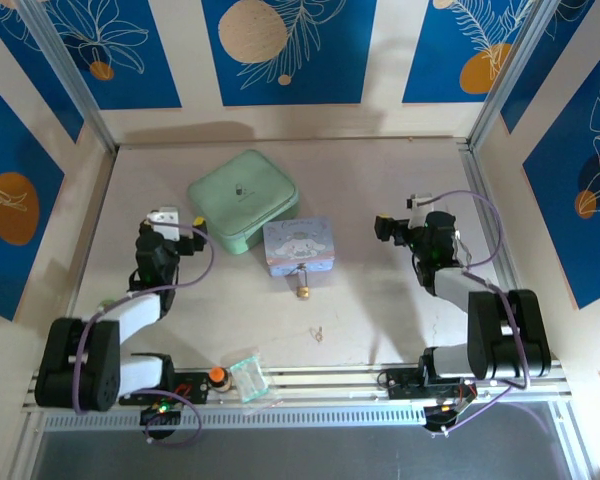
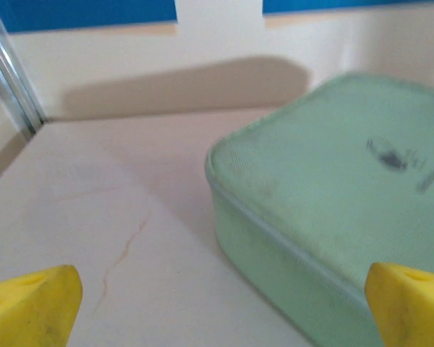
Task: Unlock the padlock with the key
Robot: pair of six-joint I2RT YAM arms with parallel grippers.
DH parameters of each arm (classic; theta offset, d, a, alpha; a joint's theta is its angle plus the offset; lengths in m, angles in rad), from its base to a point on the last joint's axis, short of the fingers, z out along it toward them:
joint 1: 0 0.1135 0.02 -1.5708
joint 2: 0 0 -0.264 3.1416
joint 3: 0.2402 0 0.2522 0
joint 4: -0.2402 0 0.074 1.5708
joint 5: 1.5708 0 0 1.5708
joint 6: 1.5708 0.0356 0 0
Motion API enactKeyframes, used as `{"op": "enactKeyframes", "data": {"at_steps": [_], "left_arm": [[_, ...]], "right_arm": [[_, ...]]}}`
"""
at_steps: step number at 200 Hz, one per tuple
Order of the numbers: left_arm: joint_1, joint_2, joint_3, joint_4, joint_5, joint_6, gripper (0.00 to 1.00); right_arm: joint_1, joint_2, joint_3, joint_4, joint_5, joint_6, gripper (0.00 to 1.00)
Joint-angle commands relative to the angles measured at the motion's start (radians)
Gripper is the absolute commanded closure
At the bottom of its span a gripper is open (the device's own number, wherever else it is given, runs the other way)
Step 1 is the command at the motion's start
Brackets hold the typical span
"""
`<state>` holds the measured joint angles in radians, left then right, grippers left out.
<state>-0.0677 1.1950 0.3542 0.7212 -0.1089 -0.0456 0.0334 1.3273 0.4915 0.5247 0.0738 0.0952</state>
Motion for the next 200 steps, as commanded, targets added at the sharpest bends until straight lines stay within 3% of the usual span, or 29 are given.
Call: {"op": "enactKeyframes", "data": {"at_steps": [1, 20, 36, 61, 81, 128, 173, 200], "left_arm": [[0.000, -0.117, 0.058, -0.261, -0.098, -0.279, 0.00], [0.000, -0.201, 0.064, -0.321, -0.024, -0.452, 0.00], [0.002, -0.259, 0.049, -0.323, 0.100, -0.536, 0.00], [-0.018, -0.277, 0.169, -0.585, 0.270, -0.643, 0.00], [-0.107, -0.273, 0.260, -0.771, 0.268, -0.614, 0.00], [-0.428, -0.166, 0.399, -0.971, 0.182, -0.569, 0.00], [-0.641, -0.084, 0.396, -0.929, 0.135, -0.685, 0.04], [-0.753, -0.039, 0.392, -0.918, 0.075, -0.756, 0.03]], "right_arm": [[0.010, -0.100, 0.120, -0.308, -0.008, 0.078, 0.01], [-0.008, -0.158, 0.182, -0.466, -0.069, 0.193, 0.01], [-0.026, -0.197, 0.190, -0.515, -0.192, 0.252, 0.01], [-0.014, -0.229, 0.213, -0.629, -0.277, 0.329, 0.01], [0.030, -0.229, 0.236, -0.739, -0.316, 0.331, 0.01], [0.285, -0.246, 0.217, -0.936, -0.177, 0.387, 0.05], [0.658, -0.295, 0.083, -0.919, 0.065, 0.613, 0.21], [0.817, -0.278, 0.043, -0.907, 0.166, 0.718, 0.30]]}}
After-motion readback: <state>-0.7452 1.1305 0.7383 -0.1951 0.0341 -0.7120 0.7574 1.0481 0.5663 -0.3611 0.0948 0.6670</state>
